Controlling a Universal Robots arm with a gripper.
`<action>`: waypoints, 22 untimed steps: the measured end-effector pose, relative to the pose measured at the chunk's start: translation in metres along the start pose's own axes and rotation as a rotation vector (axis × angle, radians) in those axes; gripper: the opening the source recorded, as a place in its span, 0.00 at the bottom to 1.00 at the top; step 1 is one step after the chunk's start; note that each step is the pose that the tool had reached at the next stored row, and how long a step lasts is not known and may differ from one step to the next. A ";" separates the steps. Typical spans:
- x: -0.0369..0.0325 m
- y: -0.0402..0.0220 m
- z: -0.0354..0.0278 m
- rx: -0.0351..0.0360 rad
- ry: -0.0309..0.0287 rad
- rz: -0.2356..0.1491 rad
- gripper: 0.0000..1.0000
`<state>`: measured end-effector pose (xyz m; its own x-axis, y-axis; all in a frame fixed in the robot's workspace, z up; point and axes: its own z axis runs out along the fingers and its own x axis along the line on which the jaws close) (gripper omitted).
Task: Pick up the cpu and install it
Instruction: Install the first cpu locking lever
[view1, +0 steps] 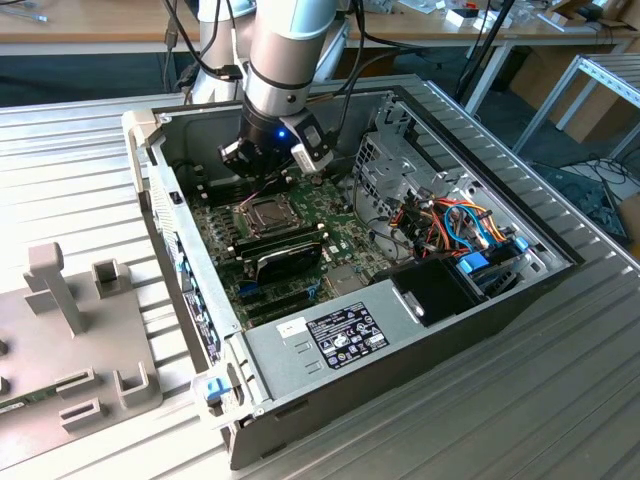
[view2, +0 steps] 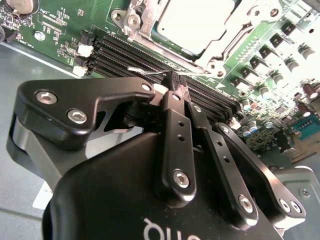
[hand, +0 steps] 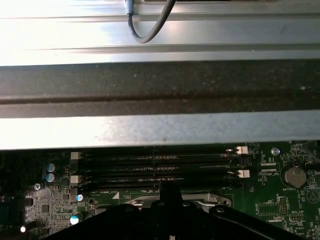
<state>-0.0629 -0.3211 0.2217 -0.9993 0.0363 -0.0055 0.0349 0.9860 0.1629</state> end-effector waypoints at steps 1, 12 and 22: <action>-0.0001 0.0000 0.0002 -0.0001 -0.0001 0.000 0.11; -0.0026 -0.0006 0.0045 0.0000 0.0000 0.000 0.11; -0.0034 -0.0008 0.0054 -0.0101 0.0004 0.000 0.11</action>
<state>-0.0595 -0.3211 0.2162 -0.9993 0.0364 -0.0051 0.0350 0.9843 0.1728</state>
